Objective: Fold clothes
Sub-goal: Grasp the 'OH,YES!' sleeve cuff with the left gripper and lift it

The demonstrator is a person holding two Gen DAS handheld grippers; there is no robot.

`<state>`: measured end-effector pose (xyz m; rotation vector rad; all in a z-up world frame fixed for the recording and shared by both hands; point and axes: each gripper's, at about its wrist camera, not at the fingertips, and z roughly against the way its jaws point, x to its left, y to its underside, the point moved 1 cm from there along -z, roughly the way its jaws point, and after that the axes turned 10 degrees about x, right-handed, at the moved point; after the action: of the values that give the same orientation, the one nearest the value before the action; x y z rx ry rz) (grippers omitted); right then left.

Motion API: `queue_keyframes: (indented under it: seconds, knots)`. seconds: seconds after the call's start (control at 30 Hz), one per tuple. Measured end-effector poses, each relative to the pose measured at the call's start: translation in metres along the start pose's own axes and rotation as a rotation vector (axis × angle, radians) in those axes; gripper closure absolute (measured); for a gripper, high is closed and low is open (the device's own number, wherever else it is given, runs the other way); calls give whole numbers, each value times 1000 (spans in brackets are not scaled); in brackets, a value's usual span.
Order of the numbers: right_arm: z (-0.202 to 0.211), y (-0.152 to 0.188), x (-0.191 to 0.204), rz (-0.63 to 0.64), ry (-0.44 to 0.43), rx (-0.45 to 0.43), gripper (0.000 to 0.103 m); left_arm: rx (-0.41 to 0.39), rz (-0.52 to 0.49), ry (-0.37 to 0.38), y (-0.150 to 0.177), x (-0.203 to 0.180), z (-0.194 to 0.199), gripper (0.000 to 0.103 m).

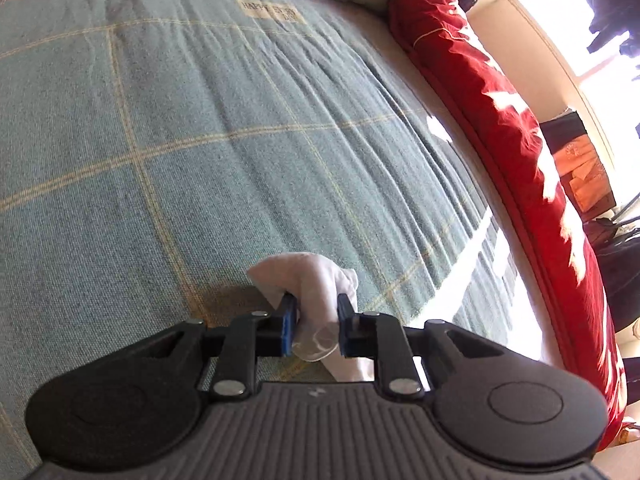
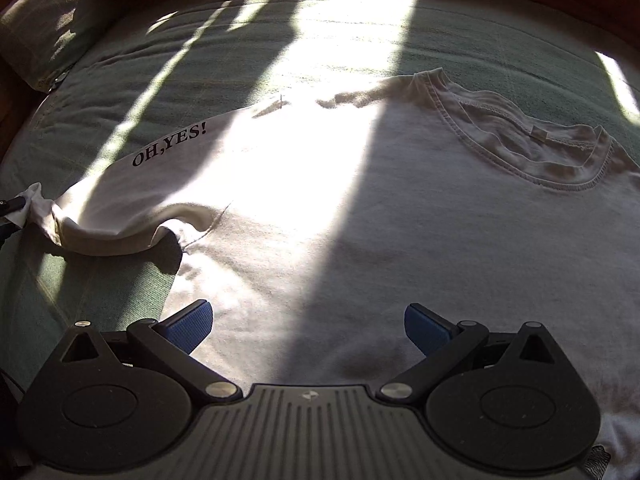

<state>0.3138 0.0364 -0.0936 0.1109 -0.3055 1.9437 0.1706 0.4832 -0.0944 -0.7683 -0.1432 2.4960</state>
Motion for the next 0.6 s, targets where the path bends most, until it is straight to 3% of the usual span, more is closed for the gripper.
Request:
queue_keyframes:
  seconds: [0.2, 0.37, 0.6]
  knots:
    - [0, -3, -2, 1, -1, -5, 0, -109, -337, -183, -23, -28, 45, 88]
    - [-2, -5, 1, 9, -11, -4, 0, -170, -341, -292, -56, -20, 71, 88]
    - [-6, -8, 6, 24, -23, -1, 0, -65, -75, -69, -46, 14, 51, 78]
